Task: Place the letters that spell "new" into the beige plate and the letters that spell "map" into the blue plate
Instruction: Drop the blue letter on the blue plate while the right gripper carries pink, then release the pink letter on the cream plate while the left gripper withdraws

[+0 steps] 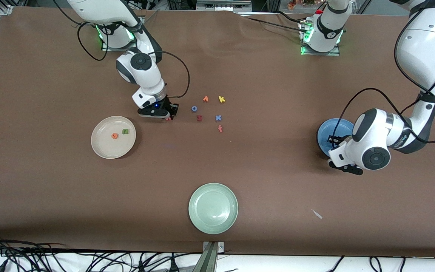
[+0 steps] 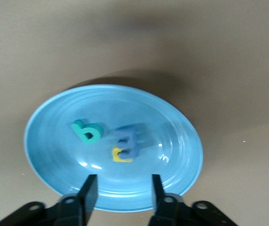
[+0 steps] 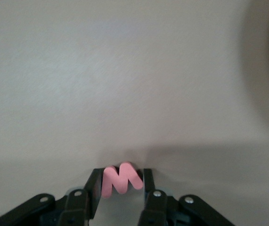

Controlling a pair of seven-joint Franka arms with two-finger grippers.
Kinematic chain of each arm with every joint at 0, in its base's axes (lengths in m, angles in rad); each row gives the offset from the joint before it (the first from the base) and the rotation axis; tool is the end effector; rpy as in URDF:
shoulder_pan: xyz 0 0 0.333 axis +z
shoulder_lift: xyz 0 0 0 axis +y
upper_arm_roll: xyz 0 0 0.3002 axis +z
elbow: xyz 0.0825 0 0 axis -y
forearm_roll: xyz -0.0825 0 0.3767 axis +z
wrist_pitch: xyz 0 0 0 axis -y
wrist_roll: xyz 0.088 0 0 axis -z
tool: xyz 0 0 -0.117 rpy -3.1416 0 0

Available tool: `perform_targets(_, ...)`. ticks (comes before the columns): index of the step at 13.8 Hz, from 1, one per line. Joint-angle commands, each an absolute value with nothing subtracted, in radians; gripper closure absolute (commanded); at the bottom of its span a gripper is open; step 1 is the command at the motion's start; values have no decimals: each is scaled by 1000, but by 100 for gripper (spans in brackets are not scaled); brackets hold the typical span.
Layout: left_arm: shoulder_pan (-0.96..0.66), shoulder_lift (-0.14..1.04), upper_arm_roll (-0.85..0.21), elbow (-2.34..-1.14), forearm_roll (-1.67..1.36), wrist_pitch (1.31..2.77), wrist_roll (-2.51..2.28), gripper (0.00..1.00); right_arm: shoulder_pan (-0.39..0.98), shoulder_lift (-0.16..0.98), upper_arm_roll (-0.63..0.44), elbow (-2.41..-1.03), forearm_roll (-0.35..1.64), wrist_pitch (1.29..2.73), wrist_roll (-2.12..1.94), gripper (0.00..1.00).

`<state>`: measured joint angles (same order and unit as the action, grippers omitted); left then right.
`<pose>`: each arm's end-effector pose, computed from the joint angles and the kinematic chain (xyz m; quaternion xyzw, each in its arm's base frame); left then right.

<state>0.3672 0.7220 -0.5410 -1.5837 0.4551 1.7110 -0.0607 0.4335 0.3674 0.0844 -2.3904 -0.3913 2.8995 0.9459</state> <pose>0.6190 -0.0305 0.2116 -0.9636 0.1276 0.2283 0.0554 0.4244 0.2698 0.1614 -0.9958 0.0311 -0.0844 0.0148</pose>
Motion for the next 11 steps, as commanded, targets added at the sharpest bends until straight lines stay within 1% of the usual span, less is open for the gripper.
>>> perform_targets(1, 391, 640, -546, -1585, 404, 1692, -43, 0, 430, 273, 17, -2388, -403, 2756, 780, 91)
perform_targets(3, 414, 583, -545, -1574, 313, 1683, -112, 0, 428, 235, -46, -2384, -399, 2708, 628, 91)
perform_targets(5, 423, 525, -545, -1566, 279, 1652, -129, 0, 428, 212, -66, -2359, -394, 2645, 548, 91)
perform_targets(6, 432, 506, -546, -1549, 278, 1614, -130, 0, 428, 207, -87, -2344, -394, 2622, 488, 91)
perform_targets(7, 446, 497, -549, -1516, 278, 1553, -132, 0, 428, 199, -119, -2342, -394, 2620, 416, 91)
perform_targets(8, 454, 492, -548, -1484, 272, 1530, -130, 0, 428, 198, -150, -2344, -391, 2625, 353, 91)
perform_targets(9, 456, 459, -537, -1473, 235, 1508, -130, 0, 426, 199, -175, -2350, -391, 2638, 321, 89)
perform_targets(10, 439, 399, -481, -1482, 186, 1497, -129, 0, 426, 205, -193, -2364, -390, 2669, 301, 88)
perform_targets(11, 390, 350, -395, -1494, 120, 1497, -126, 0, 425, 213, -212, -2384, -390, 2719, 279, 82)
